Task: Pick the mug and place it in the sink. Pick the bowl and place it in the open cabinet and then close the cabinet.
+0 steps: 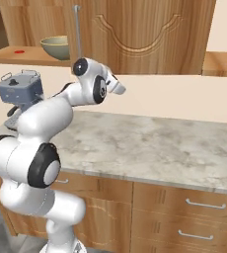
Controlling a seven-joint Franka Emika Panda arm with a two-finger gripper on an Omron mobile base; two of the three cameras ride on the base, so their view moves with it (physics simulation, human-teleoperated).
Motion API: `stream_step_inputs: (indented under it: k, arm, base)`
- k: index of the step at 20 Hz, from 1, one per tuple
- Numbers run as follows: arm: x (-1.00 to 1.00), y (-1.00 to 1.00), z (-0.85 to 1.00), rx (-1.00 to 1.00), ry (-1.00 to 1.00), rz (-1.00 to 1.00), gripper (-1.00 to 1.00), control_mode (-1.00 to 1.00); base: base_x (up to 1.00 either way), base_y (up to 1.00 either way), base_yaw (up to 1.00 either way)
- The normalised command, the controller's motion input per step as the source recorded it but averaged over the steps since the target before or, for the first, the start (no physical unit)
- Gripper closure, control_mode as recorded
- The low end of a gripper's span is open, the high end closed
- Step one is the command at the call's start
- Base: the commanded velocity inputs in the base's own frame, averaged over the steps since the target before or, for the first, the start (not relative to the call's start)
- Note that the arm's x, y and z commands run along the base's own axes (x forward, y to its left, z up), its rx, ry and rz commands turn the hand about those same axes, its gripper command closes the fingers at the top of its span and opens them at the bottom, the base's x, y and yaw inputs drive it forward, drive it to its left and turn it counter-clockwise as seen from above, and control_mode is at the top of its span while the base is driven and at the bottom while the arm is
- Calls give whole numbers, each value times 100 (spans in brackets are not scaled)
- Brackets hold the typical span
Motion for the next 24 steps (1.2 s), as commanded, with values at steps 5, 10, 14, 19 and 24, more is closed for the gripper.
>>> stream_step_inputs:
  k: [5, 10, 14, 19, 24]
  arm:
    - [100, 56, 3, 0, 17, -14, -100, -100]
    - [91, 23, 9, 0, 49, -14, -100, -100]
    - [64, 0, 0, 0, 40, -7, -100, -100]
    - [-19, -5, 0, 3, 10, 0, -100, -100]
    - [-80, 0, 1, 4, -2, 0, -100, -100]
  base:
    - [0, 0, 0]
    - [0, 0, 0]
    - [0, 0, 0]
    - [0, 0, 0]
    - [0, 0, 0]
